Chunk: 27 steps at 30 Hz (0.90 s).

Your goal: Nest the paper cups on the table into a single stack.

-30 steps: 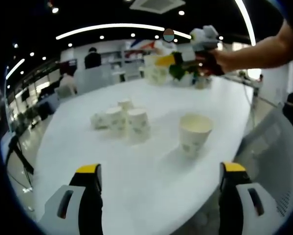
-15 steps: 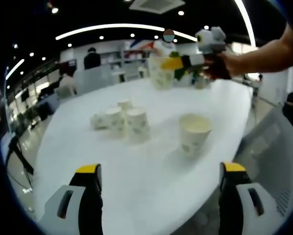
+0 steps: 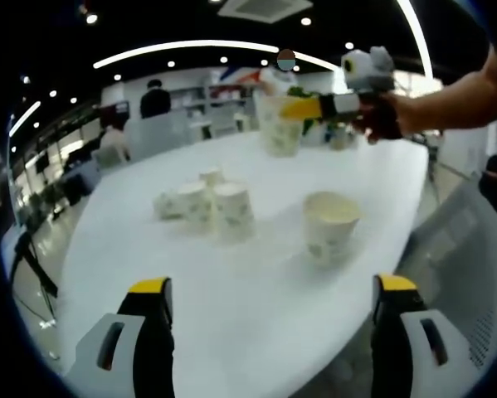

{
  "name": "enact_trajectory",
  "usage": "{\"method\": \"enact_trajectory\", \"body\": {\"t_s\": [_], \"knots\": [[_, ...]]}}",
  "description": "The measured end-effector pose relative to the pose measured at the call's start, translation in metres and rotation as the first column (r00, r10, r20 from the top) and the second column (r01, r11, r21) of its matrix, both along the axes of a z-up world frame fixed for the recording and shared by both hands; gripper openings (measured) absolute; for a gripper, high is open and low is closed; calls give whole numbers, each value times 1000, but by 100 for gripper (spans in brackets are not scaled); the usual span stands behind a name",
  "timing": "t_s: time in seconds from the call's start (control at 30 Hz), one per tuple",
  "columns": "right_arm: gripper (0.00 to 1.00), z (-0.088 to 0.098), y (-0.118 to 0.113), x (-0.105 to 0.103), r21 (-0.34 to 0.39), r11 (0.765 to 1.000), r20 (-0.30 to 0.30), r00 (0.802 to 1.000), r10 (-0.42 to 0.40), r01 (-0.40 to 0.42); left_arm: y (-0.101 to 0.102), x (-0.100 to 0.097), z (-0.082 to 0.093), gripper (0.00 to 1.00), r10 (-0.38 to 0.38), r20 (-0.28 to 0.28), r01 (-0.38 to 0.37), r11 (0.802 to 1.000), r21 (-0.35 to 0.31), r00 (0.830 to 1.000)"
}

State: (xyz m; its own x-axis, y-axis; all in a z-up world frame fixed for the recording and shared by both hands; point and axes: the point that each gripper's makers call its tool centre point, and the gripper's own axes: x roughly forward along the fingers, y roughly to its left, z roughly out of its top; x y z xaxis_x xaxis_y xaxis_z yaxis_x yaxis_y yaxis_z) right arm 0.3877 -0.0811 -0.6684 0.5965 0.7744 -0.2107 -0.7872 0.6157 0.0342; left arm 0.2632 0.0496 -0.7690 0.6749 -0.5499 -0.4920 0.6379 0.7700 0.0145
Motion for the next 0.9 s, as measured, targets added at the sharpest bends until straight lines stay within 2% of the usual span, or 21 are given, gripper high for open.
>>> {"method": "enact_trajectory", "body": {"t_s": [0.2,0.9], "knots": [[35,-2,-3,-8,-2,1000,-3,1000,-7,7,1,0,-1,99,1,-1,-1,1000,5,1000],[35,10,-2,-45,35,999,-6,1000,16,-16,1,-1,-2,99,1,-6,-1,1000,15,1000]]}}
